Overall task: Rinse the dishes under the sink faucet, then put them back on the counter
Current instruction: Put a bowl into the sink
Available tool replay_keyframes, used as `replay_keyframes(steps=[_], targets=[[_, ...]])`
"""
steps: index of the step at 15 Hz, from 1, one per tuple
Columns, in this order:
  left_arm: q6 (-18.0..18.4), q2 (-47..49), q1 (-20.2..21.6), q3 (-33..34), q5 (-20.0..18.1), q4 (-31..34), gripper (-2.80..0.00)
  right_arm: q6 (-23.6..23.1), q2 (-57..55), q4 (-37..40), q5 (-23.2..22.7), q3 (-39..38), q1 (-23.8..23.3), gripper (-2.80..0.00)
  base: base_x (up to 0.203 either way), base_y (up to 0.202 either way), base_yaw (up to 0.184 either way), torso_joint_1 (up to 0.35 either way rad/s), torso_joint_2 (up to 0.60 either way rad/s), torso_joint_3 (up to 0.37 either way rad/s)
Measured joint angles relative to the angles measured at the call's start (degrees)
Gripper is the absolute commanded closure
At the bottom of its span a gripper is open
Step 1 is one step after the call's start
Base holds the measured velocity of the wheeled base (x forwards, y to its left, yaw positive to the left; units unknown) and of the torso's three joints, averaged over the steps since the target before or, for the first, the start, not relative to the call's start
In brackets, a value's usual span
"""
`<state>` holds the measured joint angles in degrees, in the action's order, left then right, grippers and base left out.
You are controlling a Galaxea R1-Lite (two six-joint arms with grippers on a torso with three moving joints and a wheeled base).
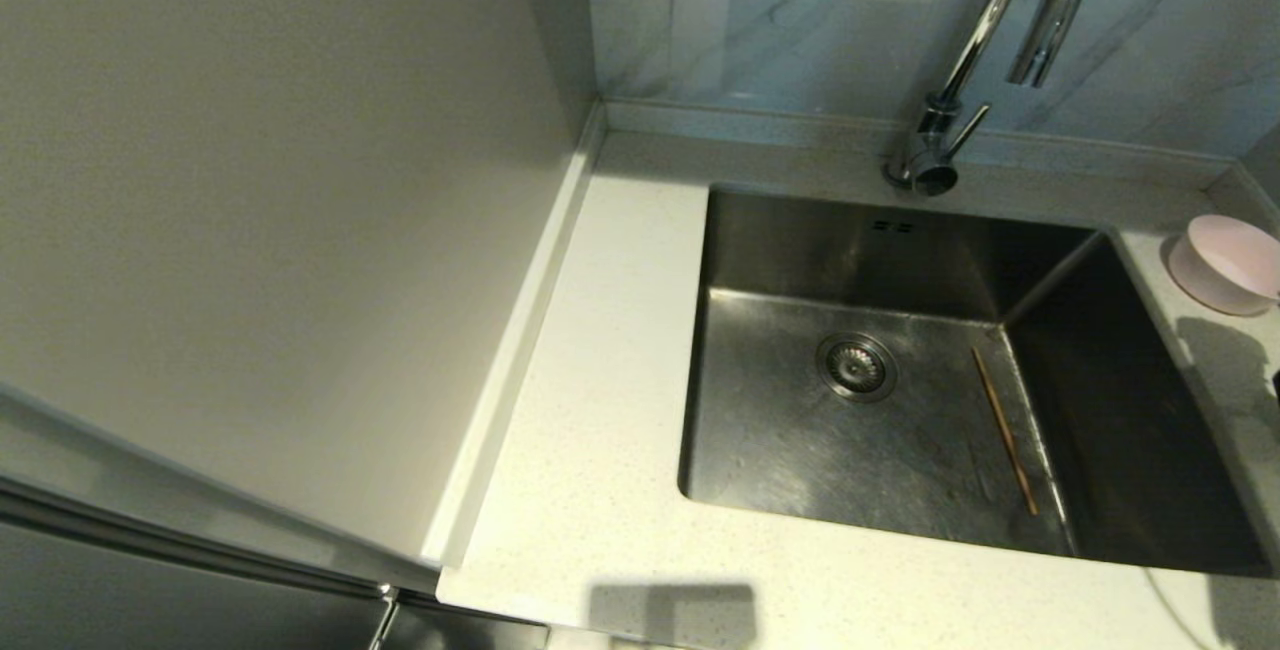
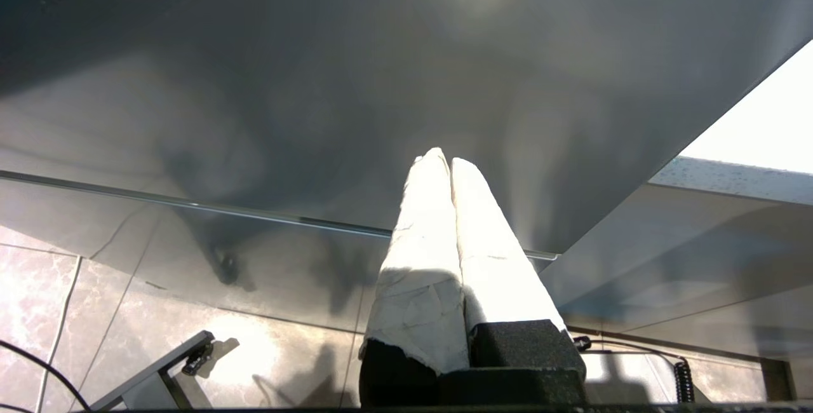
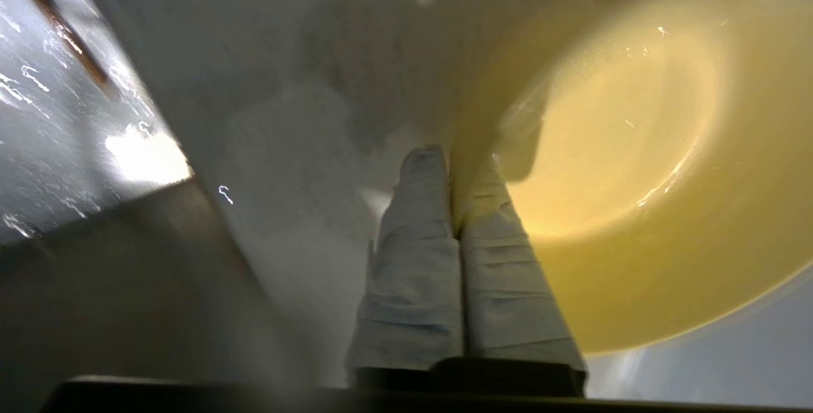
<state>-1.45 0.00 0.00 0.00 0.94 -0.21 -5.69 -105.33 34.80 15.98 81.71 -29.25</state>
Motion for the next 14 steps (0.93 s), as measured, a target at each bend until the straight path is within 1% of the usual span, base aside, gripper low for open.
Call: replay_keyframes(steps=[2, 5, 6, 8, 10, 12, 14], targets=[[0.0, 0.0, 0.0, 0.0, 0.0, -0.1, 0.00, -0.1, 0.5, 0.2, 0.0, 0.3, 0.3, 0.00, 0.000, 0.000, 0.000, 0.000, 0.00, 0.000], [0.0, 0.0, 0.0, 0.0, 0.0, 0.0, 0.00, 0.0, 2.6, 0.3, -0.1, -0.1, 2.7, 0.00, 0.000, 0.000, 0.000, 0.000, 0.00, 0.000], [0.0, 0.0, 0.0, 0.0, 0.0, 0.0, 0.00, 0.0, 3.7, 0.3, -0.1, -0.7, 4.0, 0.00, 0.000, 0.000, 0.000, 0.000, 0.00, 0.000], [0.0, 0.0, 0.0, 0.0, 0.0, -0.1, 0.00, 0.1, 6.2, 0.3, -0.1, -2.6, 8.2, 0.00, 0.000, 0.000, 0.000, 0.000, 0.00, 0.000], [0.0, 0.0, 0.0, 0.0, 0.0, 0.0, 0.00, 0.1, 8.5, 0.3, 0.0, -4.4, 14.6, 0.00, 0.000, 0.000, 0.000, 0.000, 0.00, 0.000], [0.0, 0.0, 0.0, 0.0, 0.0, 0.0, 0.00, 0.1, 9.6, 0.2, 0.5, -5.2, 22.1, 0.00, 0.000, 0.000, 0.000, 0.000, 0.00, 0.000], [0.0, 0.0, 0.0, 0.0, 0.0, 0.0, 0.00, 0.1, 8.8, -2.3, 3.1, -5.2, 29.4, 0.00, 0.000, 0.000, 0.000, 0.000, 0.00, 0.000]])
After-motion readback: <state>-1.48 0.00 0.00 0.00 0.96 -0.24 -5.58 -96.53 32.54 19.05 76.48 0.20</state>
